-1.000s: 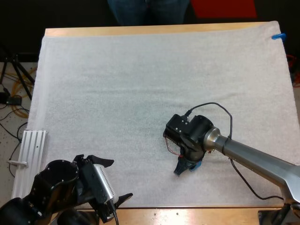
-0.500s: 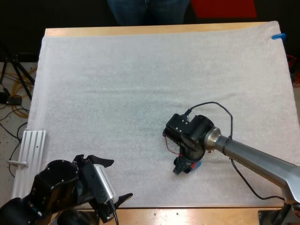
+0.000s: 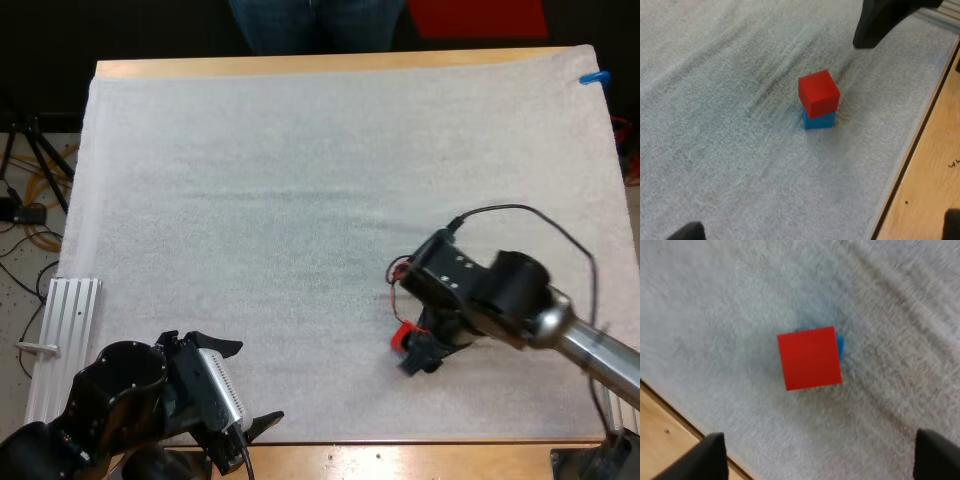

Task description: Stack red cube on blue cube

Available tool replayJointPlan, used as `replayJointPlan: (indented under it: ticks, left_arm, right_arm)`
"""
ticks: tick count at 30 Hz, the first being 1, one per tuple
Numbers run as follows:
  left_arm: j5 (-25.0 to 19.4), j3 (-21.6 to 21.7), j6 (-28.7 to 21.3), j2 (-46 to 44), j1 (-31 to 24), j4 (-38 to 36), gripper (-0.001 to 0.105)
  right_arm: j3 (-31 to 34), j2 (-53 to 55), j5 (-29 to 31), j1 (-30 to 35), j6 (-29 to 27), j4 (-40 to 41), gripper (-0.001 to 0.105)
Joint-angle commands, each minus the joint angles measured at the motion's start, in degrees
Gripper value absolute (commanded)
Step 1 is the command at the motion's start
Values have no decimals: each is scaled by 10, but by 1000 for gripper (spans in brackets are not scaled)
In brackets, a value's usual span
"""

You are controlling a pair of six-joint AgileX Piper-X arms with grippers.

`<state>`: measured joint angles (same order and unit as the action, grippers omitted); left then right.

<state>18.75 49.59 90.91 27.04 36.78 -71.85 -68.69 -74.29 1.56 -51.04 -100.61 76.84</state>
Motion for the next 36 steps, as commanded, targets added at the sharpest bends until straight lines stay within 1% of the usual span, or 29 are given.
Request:
replayJointPlan:
  ticks: [1, 2, 5, 7, 8, 10, 11, 13, 14, 15, 18, 19, 20, 22, 23, 25, 28, 33, 36]
  left_arm:
    - [-7, 4, 5, 1, 2, 6, 87]
    - [-11, 4, 5, 3, 2, 9, 87]
    - [-25, 4, 21, 15, -4, 46, 87]
    - [-27, 4, 26, 34, -22, 82, 87]
    - [-27, 4, 26, 40, -29, 88, 87]
    - [-27, 4, 26, 62, -59, 114, 87]
    - [-27, 4, 26, 68, -70, 123, 87]
    - [-27, 4, 26, 90, -112, 150, 87]
    - [-26, 4, 26, 93, -125, 157, 87]
    - [-21, 4, 25, 100, -151, 169, 87]
    - [-2, 4, 17, 115, -223, 195, 87]
    - [1, 4, 17, 117, -247, 201, 87]
    - [2, 4, 18, 118, -262, 204, 87]
    - [7, 4, 17, 118, -314, 208, 87]
    - [10, 4, 16, 118, -328, 208, 87]
    - [18, 5, 15, 114, -373, 204, 87]
    - [17, 6, 16, 106, -397, 201, 87]
    - [16, 6, 18, 75, -400, 195, 87]
    - [16, 6, 42, 41, -400, 194, 87]
  right_arm:
    - [-5, 15, -1, 5, 3, -2, 71]
    - [-5, 19, -1, 7, 2, -5, 71]
    - [-5, 26, -3, 44, -8, -24, 71]
    - [-3, 26, -5, 86, -26, -39, 71]
    - [-2, 26, -5, 99, -30, -41, 71]
    - [-1, 26, -6, 156, -51, -53, 71]
    - [-1, 26, -7, 166, -51, -57, 71]
    - [1, 26, -37, 225, -61, -71, 71]
    - [1, 26, -46, 245, -63, -76, 71]
    - [1, 27, -56, 270, -66, -81, 71]
    - [2, 29, -62, 338, -79, -93, 71]
    - [2, 32, -69, 364, -89, -96, 71]
    - [2, 34, -70, 373, -90, -98, 71]
    - [2, 43, -72, 416, -93, -105, 71]
    - [2, 47, -75, 431, -93, -107, 71]
    - [2, 63, -91, 466, -92, -111, 71]
    - [2, 89, -95, 496, -91, -115, 71]
    - [16, 145, -92, 520, -79, -130, 71]
    - [43, 191, -91, 520, -74, -148, 71]
